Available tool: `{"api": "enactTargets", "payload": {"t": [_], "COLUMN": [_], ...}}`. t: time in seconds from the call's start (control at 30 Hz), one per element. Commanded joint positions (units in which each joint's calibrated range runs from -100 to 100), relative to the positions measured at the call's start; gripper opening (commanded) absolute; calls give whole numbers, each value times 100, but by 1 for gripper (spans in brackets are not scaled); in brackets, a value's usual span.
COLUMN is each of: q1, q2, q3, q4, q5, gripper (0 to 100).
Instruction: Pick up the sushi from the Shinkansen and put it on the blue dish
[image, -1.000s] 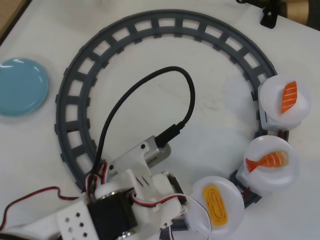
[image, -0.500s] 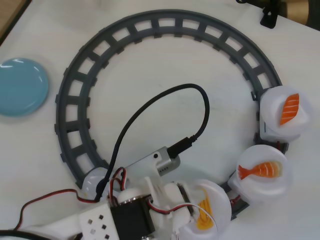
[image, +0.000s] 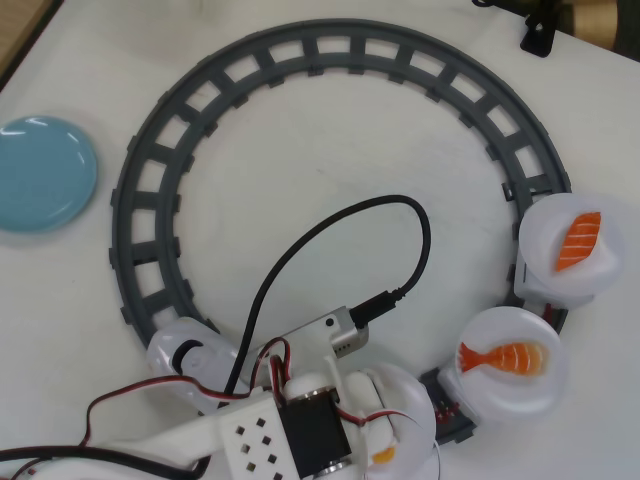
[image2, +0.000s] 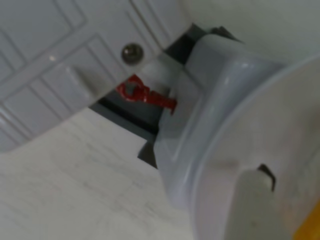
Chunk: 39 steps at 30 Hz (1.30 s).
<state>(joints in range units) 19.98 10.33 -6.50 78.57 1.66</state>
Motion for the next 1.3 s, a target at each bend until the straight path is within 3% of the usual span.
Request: {"api": "enactTargets", "payload": {"t": [0.0, 0.1, 0.3, 0.57, 0.8, 1.07, 1.27], "q1": [53, 9, -951, -3953, -6567, -6998, -7157], "q2": [33, -42, -872, -2829, -2497, -573, 837], "q3": [-315, -342, -784, -1028, -405, -342, -1289], "q4": [28, 37, 691, 1039, 504, -677, -762], "q5": [-45, -50, -45, -45, -14, -14, -24], "gripper": [20, 3, 3, 3, 3, 3, 3]}}
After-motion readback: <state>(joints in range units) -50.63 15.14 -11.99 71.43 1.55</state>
